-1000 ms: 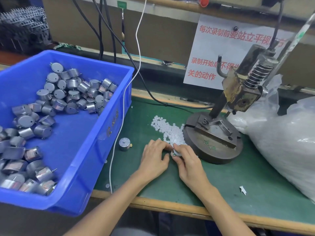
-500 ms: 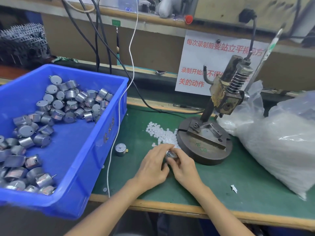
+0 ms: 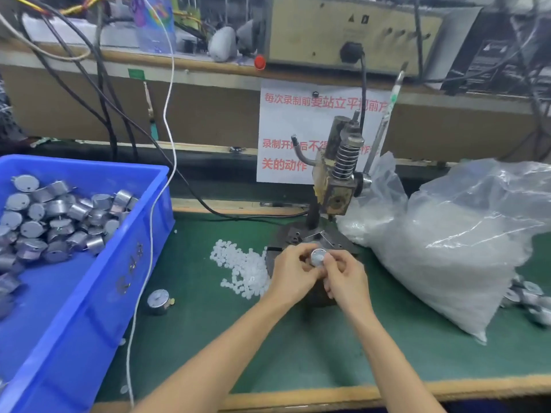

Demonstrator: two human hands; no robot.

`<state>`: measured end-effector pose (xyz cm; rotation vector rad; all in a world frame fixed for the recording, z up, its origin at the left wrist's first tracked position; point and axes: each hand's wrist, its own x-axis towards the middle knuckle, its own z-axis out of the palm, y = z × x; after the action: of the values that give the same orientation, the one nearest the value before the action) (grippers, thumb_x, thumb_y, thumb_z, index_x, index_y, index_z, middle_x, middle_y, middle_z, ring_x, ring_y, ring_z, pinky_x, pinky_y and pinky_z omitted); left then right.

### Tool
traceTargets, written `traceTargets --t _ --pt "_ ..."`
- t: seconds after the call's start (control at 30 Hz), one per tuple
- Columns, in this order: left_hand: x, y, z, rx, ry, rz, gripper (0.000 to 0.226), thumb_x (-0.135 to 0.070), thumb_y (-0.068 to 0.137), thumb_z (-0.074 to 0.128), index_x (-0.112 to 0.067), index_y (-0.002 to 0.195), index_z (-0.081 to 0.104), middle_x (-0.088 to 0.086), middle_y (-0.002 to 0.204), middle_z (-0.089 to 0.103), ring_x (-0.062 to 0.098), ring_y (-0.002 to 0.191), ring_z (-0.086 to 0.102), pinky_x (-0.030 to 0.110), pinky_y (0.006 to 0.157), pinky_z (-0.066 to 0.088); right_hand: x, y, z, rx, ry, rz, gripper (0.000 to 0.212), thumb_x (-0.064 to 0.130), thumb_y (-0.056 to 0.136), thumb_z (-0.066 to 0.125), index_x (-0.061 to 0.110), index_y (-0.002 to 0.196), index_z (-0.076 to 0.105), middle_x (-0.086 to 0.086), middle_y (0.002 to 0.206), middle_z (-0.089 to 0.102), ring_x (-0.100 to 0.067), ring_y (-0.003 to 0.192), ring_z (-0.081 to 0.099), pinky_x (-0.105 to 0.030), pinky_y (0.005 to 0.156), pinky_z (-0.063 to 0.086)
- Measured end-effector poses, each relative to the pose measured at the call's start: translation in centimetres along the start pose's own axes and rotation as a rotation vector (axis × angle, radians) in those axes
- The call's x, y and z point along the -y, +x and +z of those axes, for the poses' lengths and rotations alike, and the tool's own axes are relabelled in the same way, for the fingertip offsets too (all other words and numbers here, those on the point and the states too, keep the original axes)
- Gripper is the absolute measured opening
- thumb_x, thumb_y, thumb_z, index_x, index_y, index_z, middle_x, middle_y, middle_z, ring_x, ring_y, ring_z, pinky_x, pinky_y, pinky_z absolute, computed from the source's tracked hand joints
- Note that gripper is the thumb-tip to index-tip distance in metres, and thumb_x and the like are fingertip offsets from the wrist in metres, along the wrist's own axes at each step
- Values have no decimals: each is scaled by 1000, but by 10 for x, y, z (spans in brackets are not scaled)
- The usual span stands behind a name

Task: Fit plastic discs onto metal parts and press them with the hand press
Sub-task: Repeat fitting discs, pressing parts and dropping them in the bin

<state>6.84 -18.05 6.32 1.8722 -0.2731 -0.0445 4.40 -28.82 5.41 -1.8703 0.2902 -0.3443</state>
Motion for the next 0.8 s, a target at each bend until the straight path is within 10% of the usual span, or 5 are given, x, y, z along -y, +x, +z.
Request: traceTargets --t 0.2,0.63,0.8 --pt "13 35 12 -212 645 124 40 -53 77 65 -19 96 63 -2 114 42 16 105 40 27 83 36 2 24 -10 0 -109 27 24 8 93 42 17 102 63 0 51 58 -1 38 49 -15 49 39" --pt "22 57 16 -186 299 87 35 -46 69 75 -33 98 60 -13 97 55 10 100 41 19 78 17 84 75 -62 -383 88 -325 24 6 93 51 20 106 65 9 95 66 -13 84 62 -35 79 54" --pt "20 55 15 -206 318 138 34 -43 69 77 -30 98 63 -26 86 45 1 96 36 19 79 15 167 133 -83 -29 263 -259 15 9 96 48 13 109 53 3 96 59 -9 68 55 -24 63 48"
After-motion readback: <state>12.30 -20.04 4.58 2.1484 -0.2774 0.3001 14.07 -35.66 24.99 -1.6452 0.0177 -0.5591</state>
